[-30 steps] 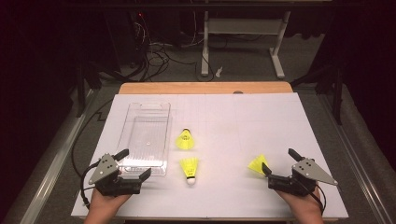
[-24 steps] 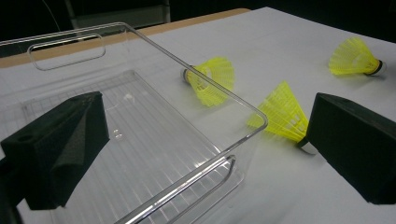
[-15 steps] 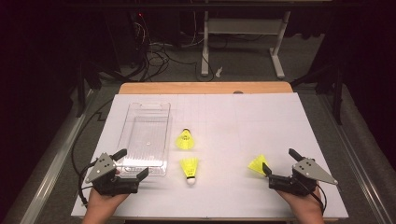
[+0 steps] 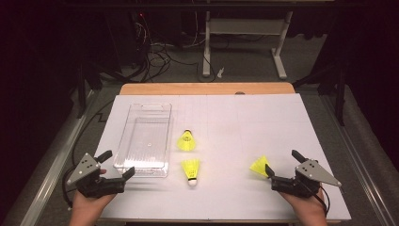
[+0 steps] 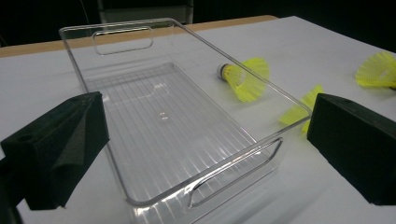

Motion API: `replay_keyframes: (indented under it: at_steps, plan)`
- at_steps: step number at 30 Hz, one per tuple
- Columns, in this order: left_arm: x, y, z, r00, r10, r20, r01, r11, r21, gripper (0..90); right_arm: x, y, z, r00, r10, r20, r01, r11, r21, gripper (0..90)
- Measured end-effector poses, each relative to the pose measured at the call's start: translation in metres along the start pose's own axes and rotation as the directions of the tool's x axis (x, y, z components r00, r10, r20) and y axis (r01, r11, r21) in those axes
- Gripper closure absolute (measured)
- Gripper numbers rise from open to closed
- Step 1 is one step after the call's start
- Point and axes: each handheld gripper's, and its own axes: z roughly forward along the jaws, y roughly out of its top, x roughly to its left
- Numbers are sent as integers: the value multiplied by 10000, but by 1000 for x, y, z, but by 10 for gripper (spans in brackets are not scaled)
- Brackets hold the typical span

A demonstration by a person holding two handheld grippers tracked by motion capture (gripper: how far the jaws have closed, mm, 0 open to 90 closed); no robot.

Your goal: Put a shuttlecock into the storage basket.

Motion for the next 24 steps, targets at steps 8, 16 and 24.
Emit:
replay_keyframes:
  at_steps: [8,16,24]
  plan:
    - [14,-7,-11,9984,-181,-537,200,9991,366,1,1,0,0,10000,-26,2,26,10000,9,1]
    - [23,-12,-15,9976,-318,-621,353,9978,565,1,1,0,0,10000,-38,5,38,10000,23,1]
    - [23,-13,-13,9984,-306,-476,339,9969,705,1,1,0,0,10000,-25,4,25,10000,28,1]
